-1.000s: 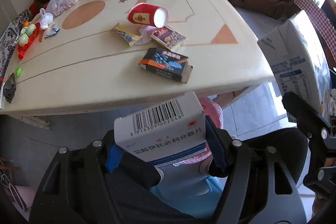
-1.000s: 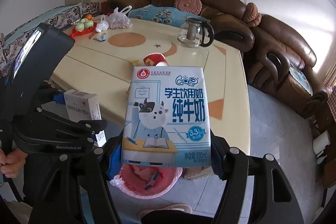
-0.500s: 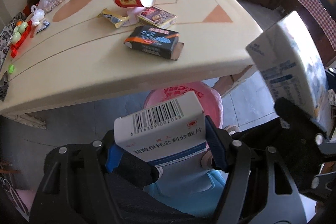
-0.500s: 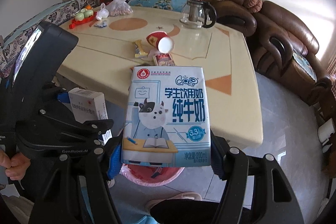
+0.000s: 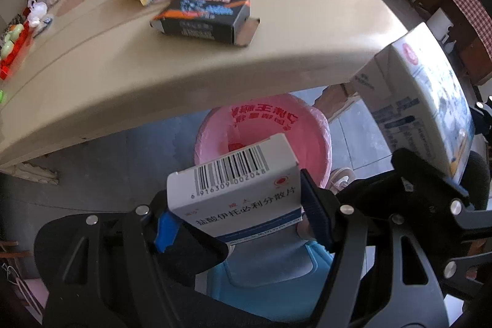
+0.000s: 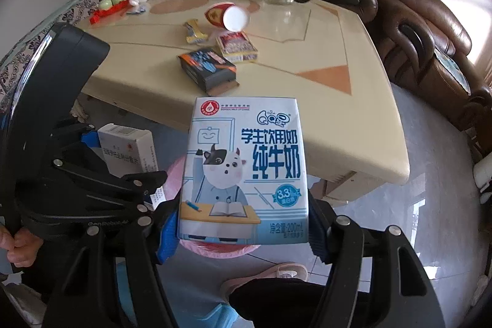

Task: Collect trash
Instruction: 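Carry the medicine box and milk carton with both tools toward the pink bin, then hold the medicine box and milk carton with both tools over the pink bin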

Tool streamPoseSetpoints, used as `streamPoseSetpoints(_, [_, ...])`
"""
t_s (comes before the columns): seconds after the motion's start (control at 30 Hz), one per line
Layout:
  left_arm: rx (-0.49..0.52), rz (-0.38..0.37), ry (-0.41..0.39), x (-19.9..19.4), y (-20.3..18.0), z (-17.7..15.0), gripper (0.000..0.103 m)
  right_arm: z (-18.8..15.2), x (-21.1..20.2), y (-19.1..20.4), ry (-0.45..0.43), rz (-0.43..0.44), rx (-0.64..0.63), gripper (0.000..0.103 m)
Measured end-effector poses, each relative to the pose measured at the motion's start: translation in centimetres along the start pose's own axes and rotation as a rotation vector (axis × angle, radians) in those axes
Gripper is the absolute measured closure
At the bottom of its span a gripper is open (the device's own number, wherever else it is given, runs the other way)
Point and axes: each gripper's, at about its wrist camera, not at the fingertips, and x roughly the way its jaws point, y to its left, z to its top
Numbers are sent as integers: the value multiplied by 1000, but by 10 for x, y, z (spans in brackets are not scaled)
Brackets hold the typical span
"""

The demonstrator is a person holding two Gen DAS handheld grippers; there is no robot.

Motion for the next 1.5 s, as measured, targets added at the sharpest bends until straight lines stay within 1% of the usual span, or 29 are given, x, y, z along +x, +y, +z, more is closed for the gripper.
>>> streamPoseSetpoints(0.2, [-27, -11, 33, 29, 3, 1, 35, -5, 29, -5, 42, -5, 11, 38])
streamPoseSetpoints(0.33, [-29, 12, 58, 51, 4, 2, 35, -12, 55, -6, 83, 10, 27, 38])
streamPoseSetpoints(0.5, [-49, 22, 93, 73, 9, 1, 35, -19, 80, -7, 117, 16, 40, 38])
streamPoseSetpoints(0.63, [-64, 24, 119, 92, 13, 0, 35, -25, 102, -6, 141, 20, 47, 38])
streamPoseSetpoints(0.7, [-67, 25, 141, 104, 13, 0, 35, -28, 114, -6, 160, 36, 59, 38])
streamPoseSetpoints(0.8, [-78, 15, 165, 118, 16, 0, 35, -33, 130, -12, 189, 43, 72, 38])
streamPoseSetpoints(1.03, [-104, 5, 197, 144, 19, 1, 35, -42, 156, -18, 239, 39, 75, 38])
streamPoseSetpoints(1.13, [-107, 19, 212, 152, 19, 2, 35, -43, 164, -17, 251, 40, 68, 38])
streamPoseSetpoints(1.2, [-114, 6, 228, 155, 19, 2, 35, -45, 170, -16, 259, 35, 64, 38])
streamPoseSetpoints(1.3, [-110, 13, 241, 162, 18, 3, 35, -50, 178, -16, 275, 25, 51, 38])
streamPoseSetpoints(1.4, [-112, -2, 257, 170, 17, 4, 35, -51, 185, -17, 294, 31, 51, 38])
streamPoseSetpoints(1.5, [-116, -3, 272, 177, 17, 7, 35, -50, 194, -15, 304, 14, 27, 38])
